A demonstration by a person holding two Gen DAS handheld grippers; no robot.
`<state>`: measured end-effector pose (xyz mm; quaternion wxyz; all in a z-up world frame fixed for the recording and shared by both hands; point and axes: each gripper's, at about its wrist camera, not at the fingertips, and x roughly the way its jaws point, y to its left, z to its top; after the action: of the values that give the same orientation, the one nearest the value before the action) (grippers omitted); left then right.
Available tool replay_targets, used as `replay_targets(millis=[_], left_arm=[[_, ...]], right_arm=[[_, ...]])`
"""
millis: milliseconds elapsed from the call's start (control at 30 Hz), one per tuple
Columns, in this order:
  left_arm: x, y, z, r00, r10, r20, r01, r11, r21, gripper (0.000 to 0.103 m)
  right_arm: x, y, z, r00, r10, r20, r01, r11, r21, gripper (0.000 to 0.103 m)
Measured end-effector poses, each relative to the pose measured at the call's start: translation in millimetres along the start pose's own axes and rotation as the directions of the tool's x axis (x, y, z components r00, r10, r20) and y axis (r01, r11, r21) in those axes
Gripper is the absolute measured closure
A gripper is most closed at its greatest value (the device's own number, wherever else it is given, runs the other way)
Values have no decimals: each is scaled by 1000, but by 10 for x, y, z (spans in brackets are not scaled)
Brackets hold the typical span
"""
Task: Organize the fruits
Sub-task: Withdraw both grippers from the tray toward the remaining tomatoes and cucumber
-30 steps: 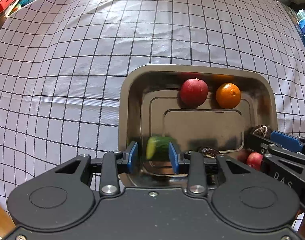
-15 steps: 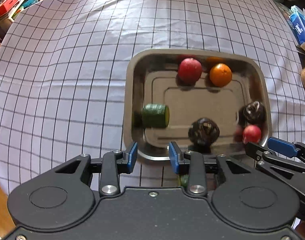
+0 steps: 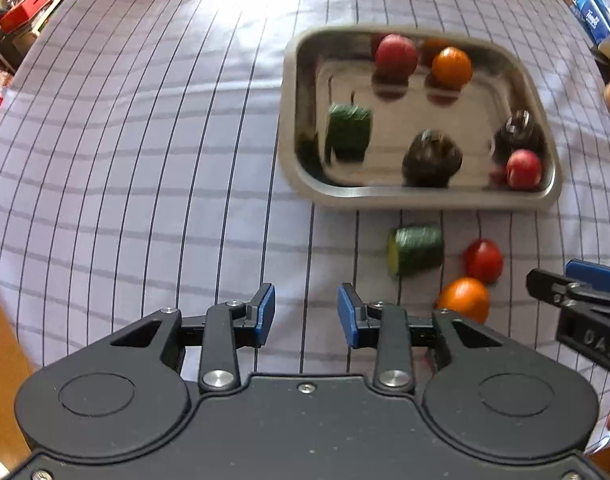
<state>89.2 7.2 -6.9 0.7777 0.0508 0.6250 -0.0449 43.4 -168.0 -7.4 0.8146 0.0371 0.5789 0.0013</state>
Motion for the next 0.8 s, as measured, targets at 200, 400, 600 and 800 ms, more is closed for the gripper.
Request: replay_targets(millis=[200,400,600,800], left_arm=[[74,73,-326,1000,18,-8,-18,1000,-9,59],[154,154,-527,998,7,-56,-8,1000,-17,59],[173,235,-594,998,15,-69,-17,1000,-18,59],[172,368,-600,997,9,-76,-11,1000,-30,59]], right_arm=[[-35,102,-300,999,39,3,-39,999,-21,62],[39,325,-549,996,85,-23,-87,994,-62,61],[142,530,-603,996,77,-39,-81,992,-98,61],[237,700,-551,998,44,-39,-49,991,-124,61]])
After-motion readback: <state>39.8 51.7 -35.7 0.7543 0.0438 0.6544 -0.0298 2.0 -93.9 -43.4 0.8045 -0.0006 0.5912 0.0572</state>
